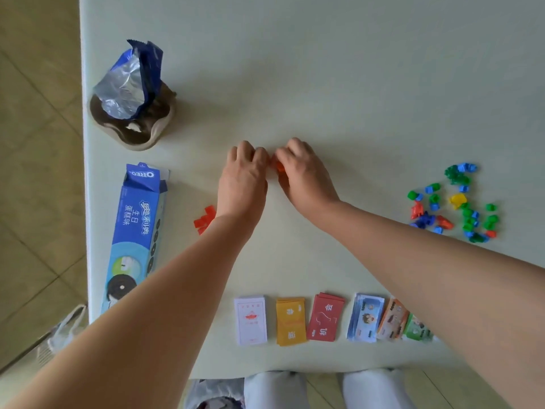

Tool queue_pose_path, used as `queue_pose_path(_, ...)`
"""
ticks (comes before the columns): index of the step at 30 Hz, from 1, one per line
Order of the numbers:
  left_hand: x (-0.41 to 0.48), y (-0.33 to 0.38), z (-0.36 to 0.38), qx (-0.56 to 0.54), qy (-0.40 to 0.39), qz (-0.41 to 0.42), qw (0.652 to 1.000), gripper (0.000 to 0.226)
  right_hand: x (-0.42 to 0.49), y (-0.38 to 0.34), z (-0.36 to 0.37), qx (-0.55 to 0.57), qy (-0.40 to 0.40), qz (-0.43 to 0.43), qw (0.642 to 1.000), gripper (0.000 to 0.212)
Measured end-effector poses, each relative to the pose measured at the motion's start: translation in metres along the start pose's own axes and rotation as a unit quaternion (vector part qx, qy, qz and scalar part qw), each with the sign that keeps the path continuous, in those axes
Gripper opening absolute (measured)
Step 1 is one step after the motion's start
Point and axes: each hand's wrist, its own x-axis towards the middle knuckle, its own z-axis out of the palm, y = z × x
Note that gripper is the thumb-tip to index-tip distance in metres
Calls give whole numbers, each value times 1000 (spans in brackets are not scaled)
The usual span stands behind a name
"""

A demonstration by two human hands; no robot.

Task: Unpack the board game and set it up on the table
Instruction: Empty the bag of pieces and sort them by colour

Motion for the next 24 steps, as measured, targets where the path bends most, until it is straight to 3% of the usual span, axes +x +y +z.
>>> queue_pose_path(10, -7, -10, 1, 43, 31, 22, 998, 31, -11, 2, 8, 0, 24, -14, 1000, 24)
queue_pose_path(13, -9, -12, -4, 37, 23, 14, 999, 46, -17, 3, 2, 7, 18, -6, 1000, 37)
queue_pose_path(16, -12, -14, -11, 51, 29, -52, 997, 65, -23, 8, -5, 13, 13, 32, 999, 56)
queue_pose_path(20, -17, -17, -15, -5, 4, -125, 992, 72, -30, 17, -10, 40, -2, 98, 994, 75)
queue_pose_path(24, -16, -15, -14, -78, -23, -114, 990, 59, -27, 17, -13, 72, -31, 128, 989, 66)
